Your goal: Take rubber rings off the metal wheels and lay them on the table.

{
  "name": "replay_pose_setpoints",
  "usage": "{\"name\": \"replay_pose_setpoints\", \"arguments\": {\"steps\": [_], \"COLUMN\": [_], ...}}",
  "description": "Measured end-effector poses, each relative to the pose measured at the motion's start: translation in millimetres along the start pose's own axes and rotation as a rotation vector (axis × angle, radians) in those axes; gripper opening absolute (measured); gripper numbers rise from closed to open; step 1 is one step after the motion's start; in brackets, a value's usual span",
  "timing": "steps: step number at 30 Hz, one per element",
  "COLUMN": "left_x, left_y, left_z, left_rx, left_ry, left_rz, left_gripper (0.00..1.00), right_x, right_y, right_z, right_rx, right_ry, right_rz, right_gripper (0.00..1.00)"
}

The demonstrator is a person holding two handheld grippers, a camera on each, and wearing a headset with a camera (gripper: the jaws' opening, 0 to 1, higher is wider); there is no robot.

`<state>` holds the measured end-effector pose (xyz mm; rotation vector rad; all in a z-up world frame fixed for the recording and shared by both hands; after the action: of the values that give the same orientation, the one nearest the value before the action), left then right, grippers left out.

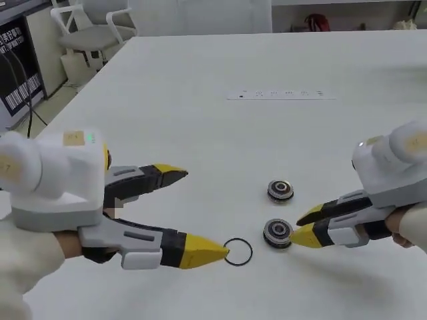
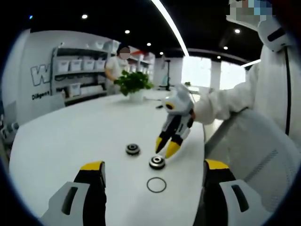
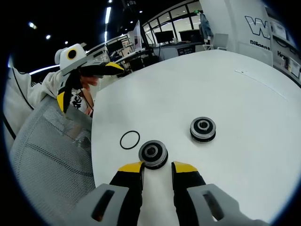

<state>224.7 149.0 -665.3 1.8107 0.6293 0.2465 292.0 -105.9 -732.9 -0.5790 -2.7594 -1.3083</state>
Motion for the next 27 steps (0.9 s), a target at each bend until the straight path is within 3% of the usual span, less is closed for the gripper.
{"name": "replay_pose_setpoints", "arguments": {"steps": [11, 19, 27], "left_x": [3.8, 7.6, 11.5], "left_y": [31.7, 58.1, 65.7], "left_z": [10.2, 32.8, 60.5], "left_rx": [-0.023, -0.053, -0.037], "left_ry": [-0.029, -0.058, -0.098], "left_rz": [0.068, 0.115, 0.126], "left_gripper": [0.87, 0.85, 0.81], "right_x": [2.4, 2.3, 1.2], "right_y": [-0.8, -2.4, -2.9], "right_z": [2.9, 4.4, 5.1], "right_rx": [0.010, 0.013, 0.011], "right_ry": [0.015, 0.019, 0.018], "right_rz": [-0.023, -0.038, -0.042], "right_gripper": [0.21, 0.21, 0.21]}}
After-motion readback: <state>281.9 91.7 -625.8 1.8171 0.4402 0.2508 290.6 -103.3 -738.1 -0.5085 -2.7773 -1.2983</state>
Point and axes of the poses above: the centre of the closed fingertips' face, and the gripper's own axes: z roughly forward along the fingers, x roughly to its left, y roughly out of its top, the point moved 10 cm from there along -z, roughly backward along the fingers, and after that the axes turned 5 degrees about -z, right-handed, at the moved point
